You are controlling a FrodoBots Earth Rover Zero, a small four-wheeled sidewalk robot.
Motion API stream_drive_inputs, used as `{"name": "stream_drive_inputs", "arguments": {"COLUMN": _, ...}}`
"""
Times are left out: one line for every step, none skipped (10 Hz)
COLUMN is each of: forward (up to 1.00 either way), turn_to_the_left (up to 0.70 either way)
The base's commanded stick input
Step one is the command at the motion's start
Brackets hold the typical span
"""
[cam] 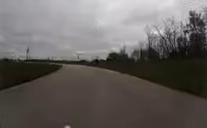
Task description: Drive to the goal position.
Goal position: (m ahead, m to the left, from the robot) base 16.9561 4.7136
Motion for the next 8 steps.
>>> {"name": "stream_drive_inputs", "arguments": {"forward": 1.0, "turn_to_the_left": 0.0}}
{"name": "stream_drive_inputs", "arguments": {"forward": 1.0, "turn_to_the_left": 0.0}}
{"name": "stream_drive_inputs", "arguments": {"forward": 1.0, "turn_to_the_left": 0.13}}
{"name": "stream_drive_inputs", "arguments": {"forward": 1.0, "turn_to_the_left": 0.31}}
{"name": "stream_drive_inputs", "arguments": {"forward": 1.0, "turn_to_the_left": 0.4}}
{"name": "stream_drive_inputs", "arguments": {"forward": 1.0, "turn_to_the_left": 0.4}}
{"name": "stream_drive_inputs", "arguments": {"forward": 1.0, "turn_to_the_left": 0.09}}
{"name": "stream_drive_inputs", "arguments": {"forward": 1.0, "turn_to_the_left": 0.01}}
